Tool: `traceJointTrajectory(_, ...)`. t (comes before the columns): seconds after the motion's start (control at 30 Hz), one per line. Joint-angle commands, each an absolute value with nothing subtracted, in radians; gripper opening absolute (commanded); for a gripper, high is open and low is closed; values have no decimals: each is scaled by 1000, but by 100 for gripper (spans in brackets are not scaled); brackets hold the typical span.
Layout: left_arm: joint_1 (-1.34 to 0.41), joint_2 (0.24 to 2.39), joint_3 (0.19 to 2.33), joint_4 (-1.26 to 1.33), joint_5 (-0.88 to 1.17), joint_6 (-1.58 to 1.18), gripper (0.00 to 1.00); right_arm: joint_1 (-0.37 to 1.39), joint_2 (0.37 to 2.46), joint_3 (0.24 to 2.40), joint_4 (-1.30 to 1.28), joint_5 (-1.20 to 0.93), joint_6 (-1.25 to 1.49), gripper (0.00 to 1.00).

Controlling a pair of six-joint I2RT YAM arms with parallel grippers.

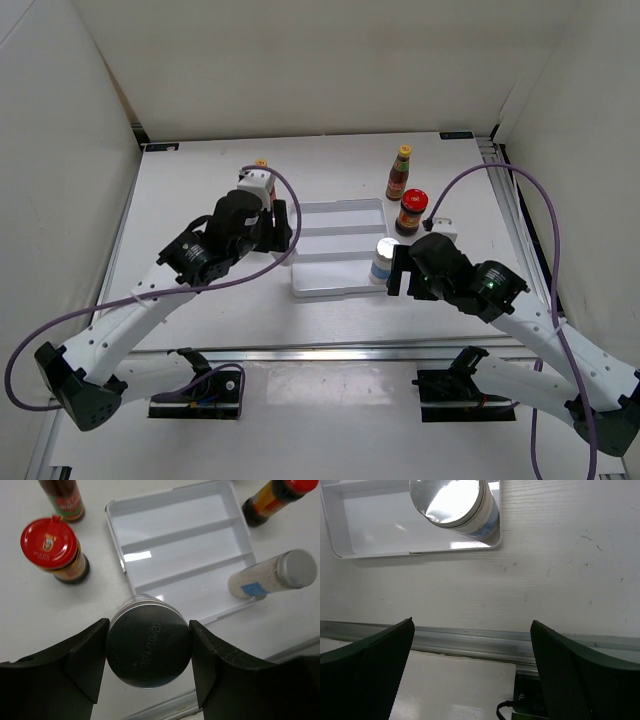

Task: Organize the condiment bottles

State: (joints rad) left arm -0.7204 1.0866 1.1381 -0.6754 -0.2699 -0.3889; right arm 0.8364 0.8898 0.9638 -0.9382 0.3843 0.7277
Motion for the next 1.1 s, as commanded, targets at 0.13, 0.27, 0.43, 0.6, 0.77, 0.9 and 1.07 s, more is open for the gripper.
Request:
traceJointTrajectory(0.13, -765, 1210, 1229, -609, -272, -400, 15, 842, 879, 962, -930, 417, 750, 100)
traceJointTrajectory(0.27, -792, 1264, 1194, -534, -258, -423, 14, 842, 879, 962, -930, 417, 750, 100)
traceJointTrajectory(0.43, -801, 1318, 1174, -503, -258, -433, 15, 842, 879, 962, -930, 417, 750, 100)
traceJointTrajectory(0.6, -801, 1339, 1131, -471, -258, -433, 20, 842, 870, 951, -930, 417, 750, 100)
traceJointTrajectory(0.77, -801, 1359, 1088, -451, -258, -451, 34, 842, 870, 951, -930, 417, 750, 100)
traceJointTrajectory(0.9, -801, 1359, 1065, -426, -245, -451, 59, 842, 861, 951, -930, 417, 750, 100)
traceJointTrajectory(1.07, -810, 1359, 1075, -426, -255, -431, 100, 842, 861, 951, -940, 417, 750, 100)
